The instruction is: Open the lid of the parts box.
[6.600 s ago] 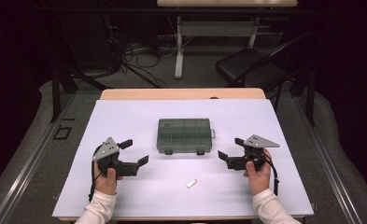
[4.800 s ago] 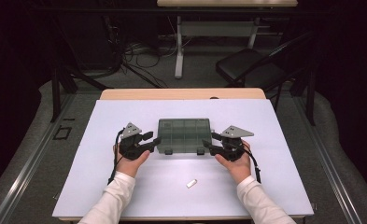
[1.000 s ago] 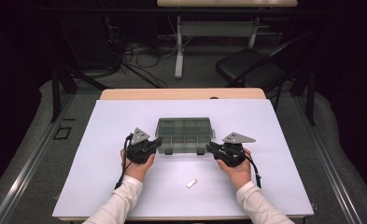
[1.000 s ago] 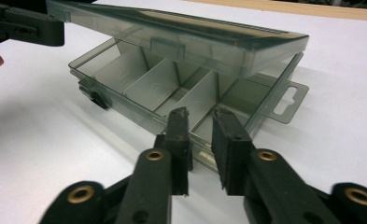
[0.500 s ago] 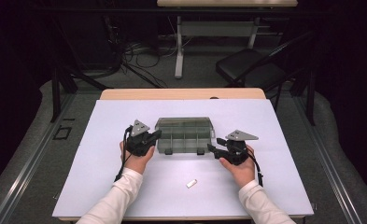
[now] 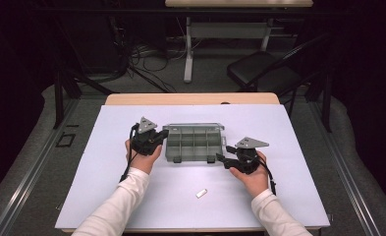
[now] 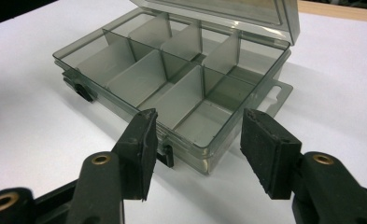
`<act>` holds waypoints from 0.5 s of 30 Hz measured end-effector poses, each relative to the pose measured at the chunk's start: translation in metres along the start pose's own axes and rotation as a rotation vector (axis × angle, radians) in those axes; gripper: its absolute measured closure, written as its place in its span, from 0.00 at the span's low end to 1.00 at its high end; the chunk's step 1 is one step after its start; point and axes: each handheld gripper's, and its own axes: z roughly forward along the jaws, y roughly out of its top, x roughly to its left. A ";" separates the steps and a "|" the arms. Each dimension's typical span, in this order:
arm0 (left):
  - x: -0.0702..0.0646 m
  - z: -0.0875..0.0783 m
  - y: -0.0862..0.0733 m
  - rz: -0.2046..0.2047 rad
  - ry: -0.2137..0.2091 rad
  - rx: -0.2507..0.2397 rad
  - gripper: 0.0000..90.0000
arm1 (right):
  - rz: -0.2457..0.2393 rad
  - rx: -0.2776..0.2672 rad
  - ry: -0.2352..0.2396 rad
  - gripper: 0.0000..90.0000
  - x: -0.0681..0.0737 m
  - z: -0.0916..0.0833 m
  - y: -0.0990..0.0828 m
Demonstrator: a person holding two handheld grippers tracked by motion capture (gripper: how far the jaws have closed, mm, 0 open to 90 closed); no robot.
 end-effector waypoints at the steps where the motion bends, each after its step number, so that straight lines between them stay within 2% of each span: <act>1: 0.000 0.000 0.002 0.003 0.001 0.003 1.00 | -0.005 -0.010 0.000 0.51 0.000 0.000 0.000; 3: 0.002 0.001 0.005 0.004 0.003 0.003 1.00 | -0.014 -0.038 0.004 0.49 -0.002 0.001 0.002; 7: 0.003 0.003 0.010 0.003 0.007 0.012 1.00 | 0.000 -0.045 0.020 0.45 -0.004 0.004 0.007; 9: 0.004 0.005 0.012 0.007 0.012 0.014 1.00 | -0.007 -0.042 0.012 0.44 -0.006 0.006 0.010; 11: 0.004 0.006 0.014 0.016 0.015 0.022 1.00 | -0.021 -0.037 -0.012 0.43 -0.009 0.009 0.012; 12: 0.005 0.007 0.017 0.023 0.020 0.026 1.00 | -0.027 -0.024 -0.039 0.43 -0.012 0.011 0.014; 15: 0.005 0.009 0.019 0.023 0.026 0.027 1.00 | -0.023 -0.028 -0.031 0.43 -0.017 0.012 0.018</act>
